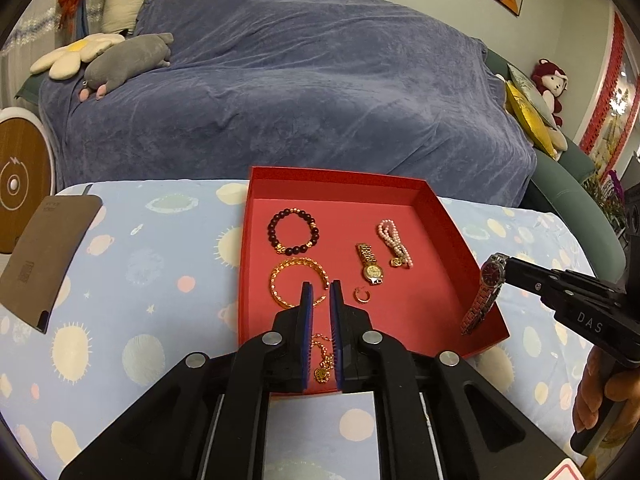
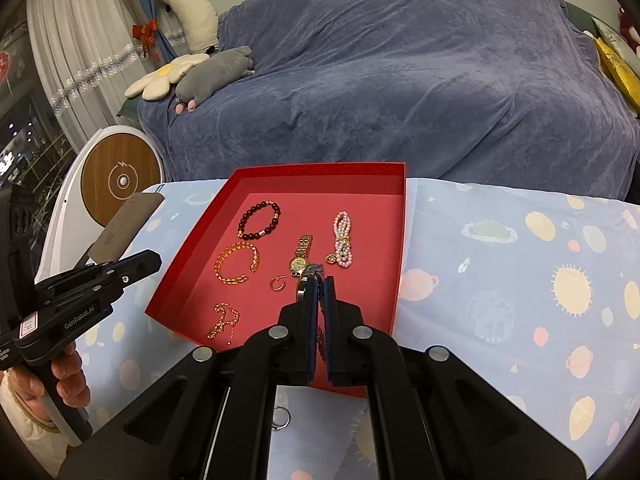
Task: Organize jewelry
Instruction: 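Lower both held pieces into the red box and open both tools, then move both open tools back over the remaining rings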
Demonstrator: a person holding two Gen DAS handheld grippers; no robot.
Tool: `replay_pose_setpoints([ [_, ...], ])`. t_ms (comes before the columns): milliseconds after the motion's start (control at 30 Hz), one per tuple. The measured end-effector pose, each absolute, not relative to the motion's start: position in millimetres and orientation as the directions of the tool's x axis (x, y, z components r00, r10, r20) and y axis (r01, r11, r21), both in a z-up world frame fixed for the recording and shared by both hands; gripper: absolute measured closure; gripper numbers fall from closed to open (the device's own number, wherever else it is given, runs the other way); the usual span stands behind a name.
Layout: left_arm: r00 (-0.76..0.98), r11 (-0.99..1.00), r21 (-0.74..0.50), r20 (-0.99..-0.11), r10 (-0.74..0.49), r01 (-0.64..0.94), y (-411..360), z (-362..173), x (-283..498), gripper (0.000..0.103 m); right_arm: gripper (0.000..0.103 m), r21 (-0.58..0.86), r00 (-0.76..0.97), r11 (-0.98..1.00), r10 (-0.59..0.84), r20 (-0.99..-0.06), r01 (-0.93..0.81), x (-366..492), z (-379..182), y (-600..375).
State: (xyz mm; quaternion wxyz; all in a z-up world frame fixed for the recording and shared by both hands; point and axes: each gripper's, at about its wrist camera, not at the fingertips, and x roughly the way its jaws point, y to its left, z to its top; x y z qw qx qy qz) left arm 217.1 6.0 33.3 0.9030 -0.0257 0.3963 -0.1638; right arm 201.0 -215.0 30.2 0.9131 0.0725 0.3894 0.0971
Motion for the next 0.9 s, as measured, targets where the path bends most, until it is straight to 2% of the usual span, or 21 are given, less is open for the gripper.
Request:
replay_pose_setpoints([
  [33, 0.635, 0.948, -0.180, -0.708, -0.310, 0.262, 9, 33, 218, 0.085, 0.100, 0.210, 0.679, 0.970, 0.236, -0.695, -0.122, 202, 30, -216],
  [267, 0.651, 0.959, -0.157, -0.706, -0.277, 0.238, 16, 33, 220, 0.084, 0.100, 0.200, 0.698, 0.972, 0.229, -0.678, -0.125, 202, 36, -219],
  [467, 0.661, 0.966, -0.131, -0.707, -0.249, 0.224, 17, 33, 219, 0.073, 0.098, 0.202, 0.703, 0.973, 0.223, -0.675, -0.115, 198, 39, -224],
  [567, 0.673, 0.970, -0.116, -0.702, -0.232, 0.213, 18, 34, 216, 0.063, 0.089, 0.201, 0.711, 0.973, 0.218, -0.669, -0.110, 193, 43, -225],
  [600, 0.678, 0.971, -0.112, -0.699, -0.228, 0.210, 18, 35, 215, 0.060, 0.079, 0.203, 0.714, 0.973, 0.217, -0.665, -0.108, 189, 43, -225],
  [633, 0.680, 0.972, -0.107, -0.698, -0.223, 0.209, 18, 35, 213, 0.060, 0.073, 0.203, 0.718, 0.974, 0.216, -0.662, -0.106, 186, 44, -225],
  [900, 0.693, 0.978, -0.063, -0.697, -0.185, 0.198, 23, 35, 181, 0.055, 0.071, 0.203, 0.688, 0.973, 0.222, -0.691, -0.111, 142, 34, -219],
])
